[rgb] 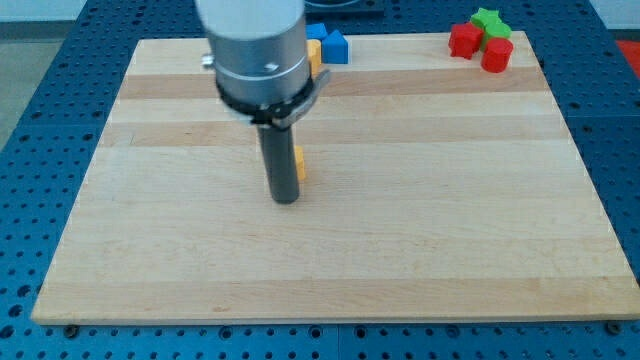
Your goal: Keep the yellow hexagon vertically below the blue triangle
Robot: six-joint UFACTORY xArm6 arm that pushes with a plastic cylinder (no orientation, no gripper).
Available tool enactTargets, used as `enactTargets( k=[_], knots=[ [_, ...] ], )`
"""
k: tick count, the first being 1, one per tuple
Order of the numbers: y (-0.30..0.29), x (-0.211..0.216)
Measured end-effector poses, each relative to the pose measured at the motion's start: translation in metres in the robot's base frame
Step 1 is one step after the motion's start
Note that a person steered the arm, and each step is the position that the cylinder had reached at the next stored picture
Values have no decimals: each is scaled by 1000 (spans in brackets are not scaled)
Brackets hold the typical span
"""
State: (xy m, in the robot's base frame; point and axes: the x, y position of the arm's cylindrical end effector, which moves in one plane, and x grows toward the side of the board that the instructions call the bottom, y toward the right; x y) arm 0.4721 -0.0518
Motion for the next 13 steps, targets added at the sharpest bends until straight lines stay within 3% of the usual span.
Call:
enactTargets(
  k=[1, 2, 3, 4, 5, 6, 7, 8, 9, 10, 12, 13],
  knots=[
    [2, -52],
    [4, -71],
    [-1, -48],
    [-11, -56],
    [7, -111],
    [37, -135],
    [36, -119],
    [-6, -84],
    [-55, -82],
    [-53, -108],
    [39, -136],
    [25, -114]
  ],
)
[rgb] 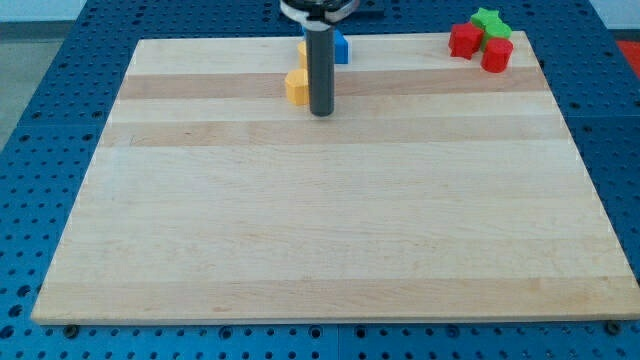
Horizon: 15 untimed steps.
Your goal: Keep the yellow hexagon vertically below the blue triangle
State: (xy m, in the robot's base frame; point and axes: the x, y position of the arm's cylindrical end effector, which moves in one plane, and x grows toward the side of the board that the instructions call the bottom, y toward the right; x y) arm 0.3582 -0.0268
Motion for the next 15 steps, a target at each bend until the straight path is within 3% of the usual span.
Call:
enactTargets(
  k=[1, 2, 3, 5, 7, 10, 12, 15],
  knots=[
    [-68, 12],
    [-112, -9],
    [-101, -25],
    [-5, -63],
    [-19, -34],
    [34, -27],
    [34, -62],
    [36, -64]
  ],
)
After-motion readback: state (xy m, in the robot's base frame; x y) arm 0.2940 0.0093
